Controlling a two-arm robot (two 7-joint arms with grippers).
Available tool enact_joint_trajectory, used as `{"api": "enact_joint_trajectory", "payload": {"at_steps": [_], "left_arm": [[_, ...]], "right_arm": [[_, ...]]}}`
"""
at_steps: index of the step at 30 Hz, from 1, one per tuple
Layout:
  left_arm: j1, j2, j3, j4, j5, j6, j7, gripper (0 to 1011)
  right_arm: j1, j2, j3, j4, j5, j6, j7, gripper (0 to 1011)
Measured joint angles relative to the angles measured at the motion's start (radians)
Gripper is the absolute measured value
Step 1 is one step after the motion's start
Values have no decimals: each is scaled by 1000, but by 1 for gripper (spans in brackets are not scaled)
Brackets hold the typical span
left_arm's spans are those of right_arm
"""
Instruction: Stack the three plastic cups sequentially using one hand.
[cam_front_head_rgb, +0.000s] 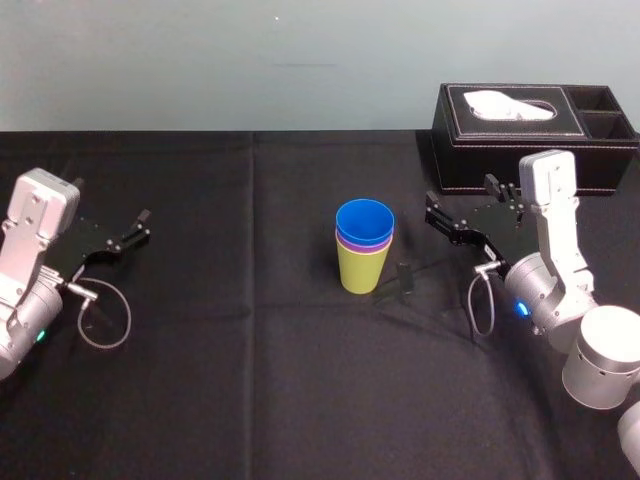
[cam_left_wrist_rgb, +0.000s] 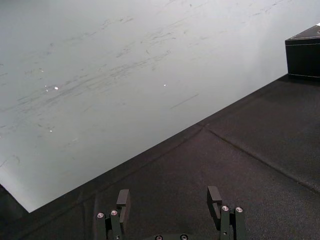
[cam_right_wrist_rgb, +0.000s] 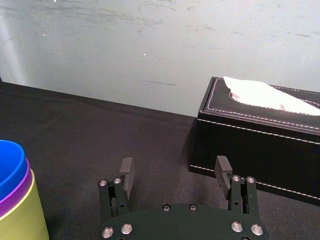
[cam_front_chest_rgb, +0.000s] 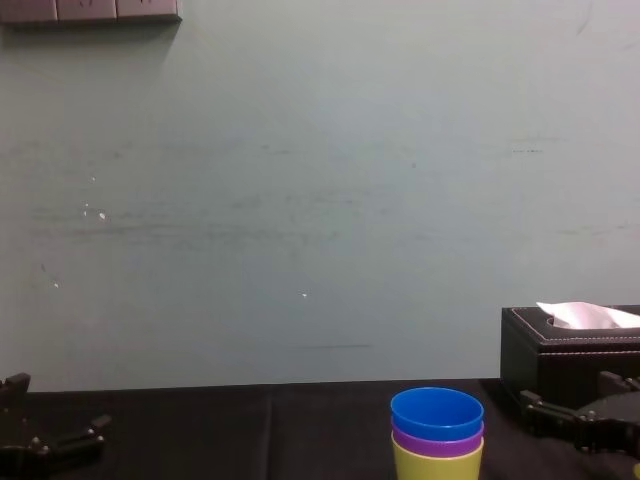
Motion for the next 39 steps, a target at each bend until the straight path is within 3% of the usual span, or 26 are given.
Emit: {"api": "enact_joint_trajectory", "payload": {"at_steps": [39], "left_arm": [[0,0,0,0,0,0,0,1011]], "right_arm": [[0,0,0,0,0,0,0,1004]]}}
